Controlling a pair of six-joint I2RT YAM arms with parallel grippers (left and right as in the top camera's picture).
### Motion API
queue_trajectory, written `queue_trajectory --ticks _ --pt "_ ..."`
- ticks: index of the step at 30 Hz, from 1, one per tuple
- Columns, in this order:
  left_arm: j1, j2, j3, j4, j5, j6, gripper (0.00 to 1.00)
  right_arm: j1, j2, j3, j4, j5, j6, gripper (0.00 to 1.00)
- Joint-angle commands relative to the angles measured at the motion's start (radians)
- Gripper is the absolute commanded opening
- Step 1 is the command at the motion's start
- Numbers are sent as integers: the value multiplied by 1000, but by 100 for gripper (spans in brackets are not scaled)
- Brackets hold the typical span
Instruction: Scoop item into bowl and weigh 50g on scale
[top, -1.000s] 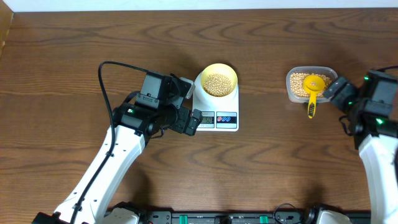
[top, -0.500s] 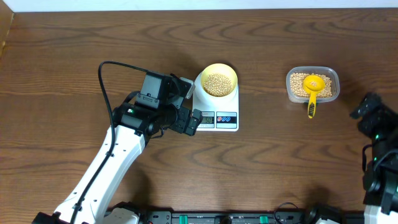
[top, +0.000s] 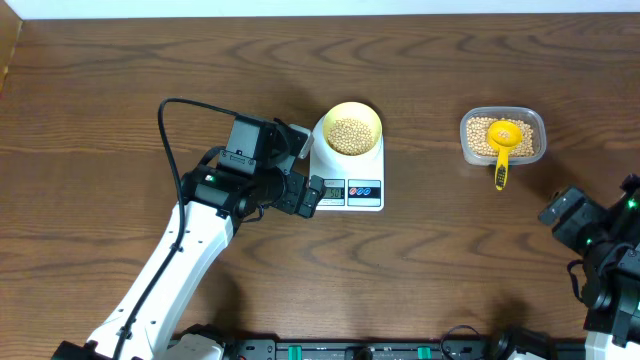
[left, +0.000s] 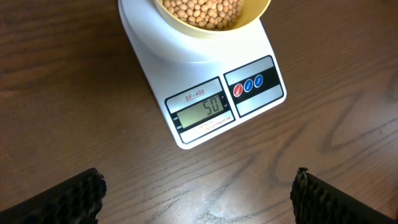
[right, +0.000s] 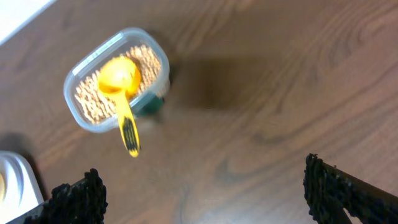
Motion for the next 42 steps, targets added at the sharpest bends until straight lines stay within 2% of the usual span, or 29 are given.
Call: queue_trajectory --ticks 1,14,18,26,35,40,42 --pt "0 8 6 0 4 14 97 -4 -3 6 -24 -5 -15 99" --pt "0 8 6 0 4 14 97 4 -12 6 -40 -5 -15 99" --pt "0 8 6 0 4 14 97 72 -72 6 -50 0 -26 99" --pt "0 8 6 0 4 14 97 299 -292 -49 -32 151 -27 99" --pt "0 8 6 -2 4 14 97 339 -540 -396 297 172 -113 99" --pt "0 8 6 -3 4 14 97 339 -653 -547 426 167 -118 99" --pt "0 8 6 -3 4 14 97 340 -699 -604 476 152 -163 99"
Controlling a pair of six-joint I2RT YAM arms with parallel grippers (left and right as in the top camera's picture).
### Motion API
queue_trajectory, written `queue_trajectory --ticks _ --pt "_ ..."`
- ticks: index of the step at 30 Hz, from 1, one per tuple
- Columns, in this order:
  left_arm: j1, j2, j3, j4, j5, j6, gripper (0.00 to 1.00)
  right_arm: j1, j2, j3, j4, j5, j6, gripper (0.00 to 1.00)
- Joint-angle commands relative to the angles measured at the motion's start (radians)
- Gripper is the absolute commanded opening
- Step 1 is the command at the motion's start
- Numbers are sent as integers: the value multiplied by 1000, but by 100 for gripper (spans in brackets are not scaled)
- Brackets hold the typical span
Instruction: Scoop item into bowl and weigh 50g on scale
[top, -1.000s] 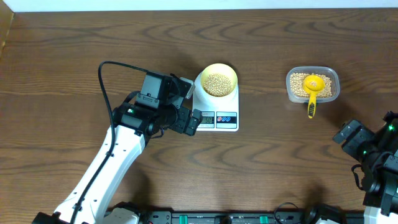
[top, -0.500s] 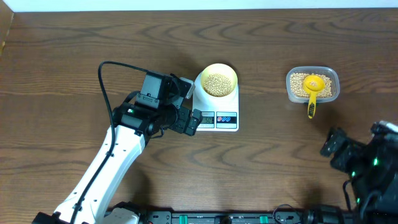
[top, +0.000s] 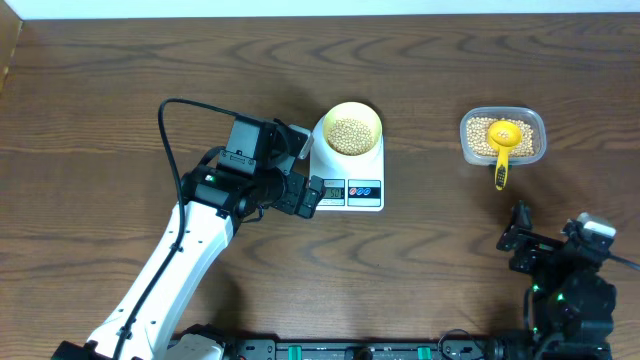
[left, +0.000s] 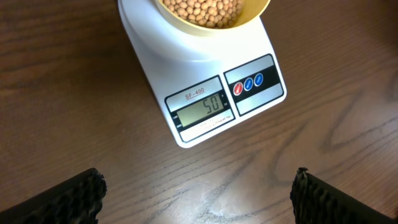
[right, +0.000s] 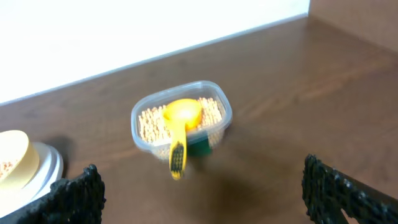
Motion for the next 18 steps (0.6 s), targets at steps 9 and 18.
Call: queue_trajectory --ticks 9,18 --pt "0 8 6 1 3 14 97 9 -120 -247 257 -10 -171 99" --pt "0 8 6 0 4 14 97 10 -120 -340 476 -18 -266 99"
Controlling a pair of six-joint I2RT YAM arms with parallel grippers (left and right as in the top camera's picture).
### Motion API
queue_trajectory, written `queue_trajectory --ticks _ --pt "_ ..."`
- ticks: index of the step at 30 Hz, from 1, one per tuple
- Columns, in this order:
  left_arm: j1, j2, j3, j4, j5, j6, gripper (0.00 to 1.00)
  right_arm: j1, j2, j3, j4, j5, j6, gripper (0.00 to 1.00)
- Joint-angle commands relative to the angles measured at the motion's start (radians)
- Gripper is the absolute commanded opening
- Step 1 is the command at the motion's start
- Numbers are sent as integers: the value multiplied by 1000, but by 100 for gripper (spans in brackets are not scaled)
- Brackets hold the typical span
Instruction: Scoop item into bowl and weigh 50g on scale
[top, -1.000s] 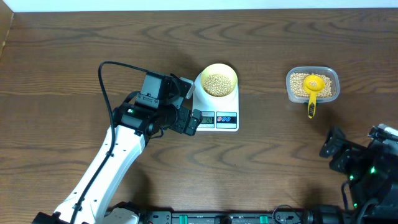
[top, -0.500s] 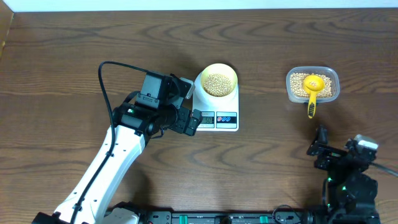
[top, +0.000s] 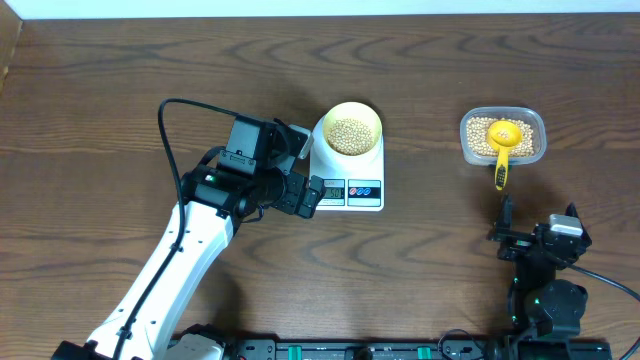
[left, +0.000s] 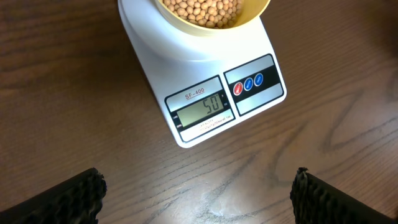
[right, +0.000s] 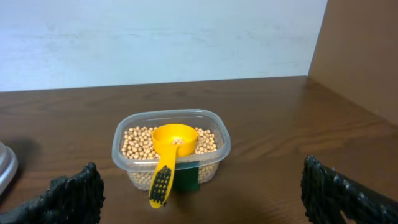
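Observation:
A yellow bowl (top: 352, 128) of soybeans sits on the white scale (top: 347, 190), and the display (left: 204, 111) reads 50. My left gripper (left: 198, 198) hovers open just in front of the scale, nothing between its fingers. A clear tub (top: 503, 137) of soybeans stands at the right with a yellow scoop (right: 169, 152) resting in it, handle hanging over the near rim. My right gripper (right: 202, 199) is open near the table's front edge, facing the tub from a distance and holding nothing.
The left arm (top: 190, 250) reaches diagonally from the front left up to the scale. A white wall (right: 155, 37) runs behind the table's far edge, and a brown panel (right: 360, 50) stands at the right.
My right gripper has drawn a little further back and levelled out, so the tub looks lower and more side-on. The left gripper, scale, bowl and scoop are unchanged.
The scale read 50 at every moment, with the left gripper open in front of it. The scoop lay in the tub throughout. My right arm stood at the far right edge, then near the front edge, and now sits folded there facing the tub.

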Motion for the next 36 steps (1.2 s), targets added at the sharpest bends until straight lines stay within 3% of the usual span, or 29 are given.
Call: queue_trajectory --ticks 1,5,11,19,36 --pt "0 8 6 1 4 14 97 10 -7 -10 68 -10 -34 99" --pt "0 8 6 1 4 14 97 10 -7 -10 136 -19 -70 99" --pt "0 8 6 1 4 14 97 10 -7 -10 -5 -87 -71 99" --pt "0 8 6 1 4 14 97 10 -7 -10 -8 -101 -186 99" --pt "0 8 6 1 4 14 97 16 -7 -10 -14 -153 -181 99"
